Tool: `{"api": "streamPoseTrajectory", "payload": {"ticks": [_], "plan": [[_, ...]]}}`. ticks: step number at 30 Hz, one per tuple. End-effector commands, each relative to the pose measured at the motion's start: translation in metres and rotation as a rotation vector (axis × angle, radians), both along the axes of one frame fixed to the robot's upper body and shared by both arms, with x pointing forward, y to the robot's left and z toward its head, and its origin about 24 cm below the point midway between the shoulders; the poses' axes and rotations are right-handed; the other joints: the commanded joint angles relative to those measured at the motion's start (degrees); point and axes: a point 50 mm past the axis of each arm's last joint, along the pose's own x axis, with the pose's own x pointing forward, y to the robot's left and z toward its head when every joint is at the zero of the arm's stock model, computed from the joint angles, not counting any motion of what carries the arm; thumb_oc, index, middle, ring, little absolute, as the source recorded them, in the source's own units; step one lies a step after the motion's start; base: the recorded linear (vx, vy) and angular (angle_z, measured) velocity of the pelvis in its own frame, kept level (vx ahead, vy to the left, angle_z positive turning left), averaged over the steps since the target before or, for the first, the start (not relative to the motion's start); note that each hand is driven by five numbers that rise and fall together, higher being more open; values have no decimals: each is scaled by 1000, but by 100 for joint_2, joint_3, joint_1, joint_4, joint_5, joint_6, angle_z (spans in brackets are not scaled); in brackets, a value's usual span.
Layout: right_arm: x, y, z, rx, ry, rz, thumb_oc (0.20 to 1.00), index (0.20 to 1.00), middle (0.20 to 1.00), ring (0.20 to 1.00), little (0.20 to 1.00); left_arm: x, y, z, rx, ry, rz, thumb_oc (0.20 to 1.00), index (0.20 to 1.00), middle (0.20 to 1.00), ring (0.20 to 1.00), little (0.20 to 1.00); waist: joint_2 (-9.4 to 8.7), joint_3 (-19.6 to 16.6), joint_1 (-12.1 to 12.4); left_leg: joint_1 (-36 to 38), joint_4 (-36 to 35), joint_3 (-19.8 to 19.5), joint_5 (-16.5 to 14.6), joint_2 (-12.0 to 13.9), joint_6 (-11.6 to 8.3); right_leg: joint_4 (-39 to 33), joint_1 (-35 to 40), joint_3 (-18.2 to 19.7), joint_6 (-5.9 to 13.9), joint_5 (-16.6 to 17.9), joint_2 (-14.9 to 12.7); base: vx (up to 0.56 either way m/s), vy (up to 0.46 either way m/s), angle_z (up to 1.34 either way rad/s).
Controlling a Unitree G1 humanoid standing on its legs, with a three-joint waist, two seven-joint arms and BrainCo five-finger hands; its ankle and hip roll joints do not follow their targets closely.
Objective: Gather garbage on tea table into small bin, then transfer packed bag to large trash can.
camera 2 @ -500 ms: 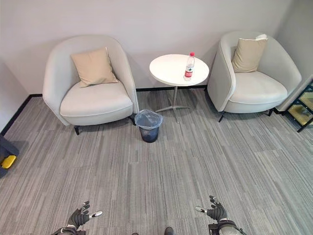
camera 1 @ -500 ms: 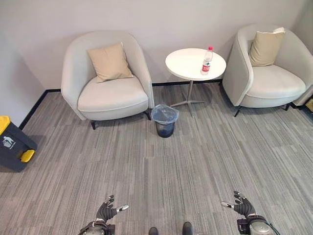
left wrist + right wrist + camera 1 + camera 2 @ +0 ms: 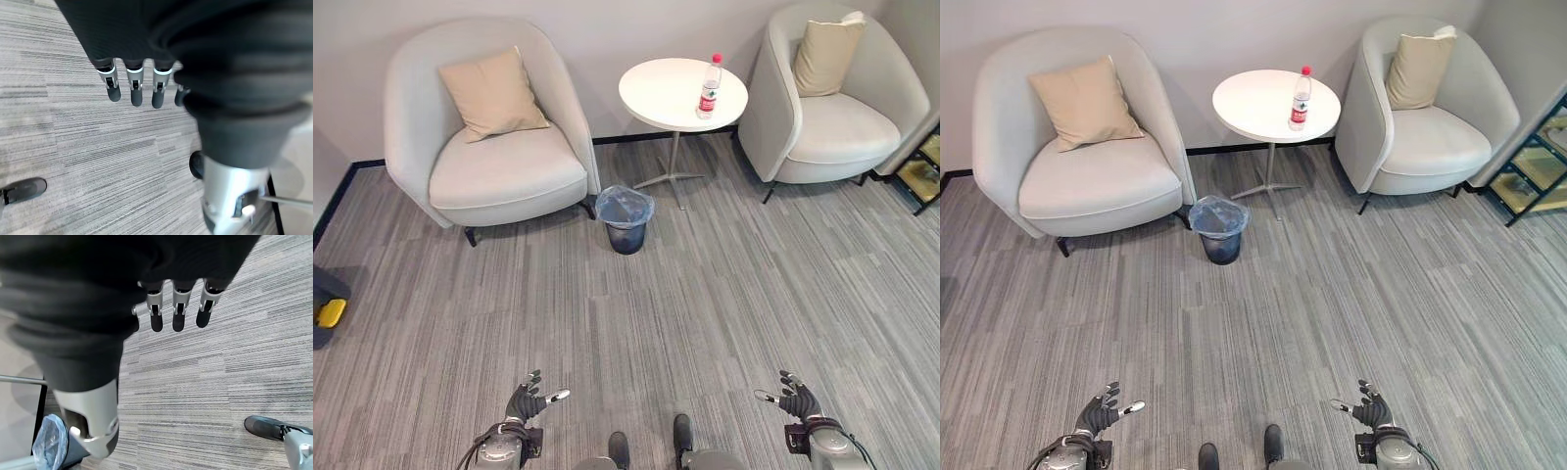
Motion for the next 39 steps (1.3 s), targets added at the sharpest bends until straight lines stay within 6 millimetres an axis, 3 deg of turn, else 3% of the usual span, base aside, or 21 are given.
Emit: {"api": "streamPoseTrajectory", "payload": {"ticks": [1,2,4,6,7,8,12,15,17,20,21,25,27,30,34,37,39], "plan": [[15,0,12,-26,-68,35,1000,1000,1000,1000,1000,7,10,9,0,-78,61,1000,1000,1000,1000,1000,3,-32,75,-107,1030,-607,-1218,31,-98,411,172,-599,464,-426,-658,122,-71,-95],[18,1,14,-31,-79,45,1000,1000,1000,1000,1000,8,10,9,0,-80,68,1000,1000,1000,1000,1000,5,-15,88,-50,991,-549,-1221,56,-112,323,119,-729,464,-352,-677,172,-125,-80],[26,4,20,-37,-108,69,1000,1000,1000,1000,1000,10,11,9,-2,-85,86,1000,1000,1000,1000,1000,77,69,56,209,863,-437,-1216,210,-240,191,-182,-1378,457,-182,-787,338,-264,-87],[19,1,18,-35,-114,50,1000,1000,1000,1000,1000,7,5,6,-11,-72,75,1000,1000,1000,1000,1000,77,-24,-20,416,905,-557,-1189,326,-433,-6,67,-1330,266,-287,-636,420,-359,4],[19,1,18,-35,-114,50,1000,1000,1000,1000,1000,7,5,6,-11,-72,75,1000,1000,1000,1000,1000,79,-24,-21,416,905,-559,-1189,328,-435,-9,70,-1332,265,-287,-635,299,-359,32],[16,1,19,-24,-127,34,1000,1000,1000,1000,1000,8,0,4,-31,-67,71,1000,1000,1000,1000,1000,132,-88,-62,336,1114,-605,-943,519,-638,-138,209,-1373,145,-380,-491,171,-259,-9],[13,-3,19,-30,-125,25,1000,1000,1000,1000,1000,12,-14,-1,-78,-53,49,1000,1000,1000,1000,1000,167,-8,-99,-129,2111,-627,-415,822,-849,-412,596,-1448,-107,-612,-270,167,-259,18],[12,-5,17,-30,-111,18,1000,1000,1000,1000,1000,16,-22,-2,-89,-50,20,1000,1000,1000,1000,1000,102,77,-38,-492,2174,-737,-457,704,-742,-587,835,-1359,-159,-711,-232,157,-112,-9],[10,-6,15,-35,-97,17,1000,1000,1000,1000,1000,16,-24,-3,-89,-41,1,1000,1000,1000,1000,1000,-43,85,36,-978,1925,-797,-708,436,-622,-751,1006,-1305,-101,-769,-262,269,-81,-18],[6,-6,11,-37,-73,14,1000,1000,1000,1000,1000,13,-24,-5,-86,-26,0,1000,1000,1000,1000,1000,-16,116,201,-1482,1154,-867,-135,312,-673,-876,1258,-1167,-77,-912,-67,321,-3,10],[4,-4,8,-38,-64,7,1000,1000,1000,1000,1000,12,-22,-5,-82,-24,9,1000,1000,1000,1000,1000,10,136,309,-1844,782,-834,205,303,-721,-939,1447,-1094,-62,-1031,60,361,51,-16],[0,-2,5,-43,-42,12,1000,1000,1000,1000,1000,5,-18,-8,-74,-8,30,1000,1000,1000,1000,1000,-21,139,463,-2105,550,-691,433,305,-752,-872,1785,-882,-38,-1246,114,336,107,-17],[-3,4,2,-36,-27,35,1000,1000,1000,1000,1000,-2,-15,-10,-67,15,35,1000,1000,1000,1000,1000,-71,6,529,-1983,690,-653,492,328,-624,-752,2024,-778,18,-1359,40,511,227,-31],[4,16,1,-12,-33,68,1000,1000,1000,1000,1000,0,-8,-8,-49,10,42,1000,1000,1000,1000,1000,-293,-105,684,-1985,1208,-588,105,199,-441,-304,1946,-649,207,-1334,-329,427,226,-33],[14,20,7,-7,-66,96,1000,1000,1000,1000,1000,7,1,-1,-18,-14,37,1000,1000,1000,1000,1000,-378,-167,691,-1785,1299,-622,-279,28,-226,407,1560,-472,380,-1025,-433,242,138,-5],[17,20,9,-8,-77,104,1000,1000,1000,1000,1000,11,4,2,-2,-27,32,1000,1000,1000,1000,1000,-294,-148,600,-1587,1213,-693,-382,-15,-152,641,1110,-368,319,-915,-369,130,79,4],[25,20,16,-13,-106,124,1000,1000,1000,1000,1000,14,4,3,1,-34,22,1000,1000,1000,1000,1000,-148,-61,424,-1201,994,-792,-504,3,-106,547,523,-528,224,-896,-292,260,76,-7]]}}
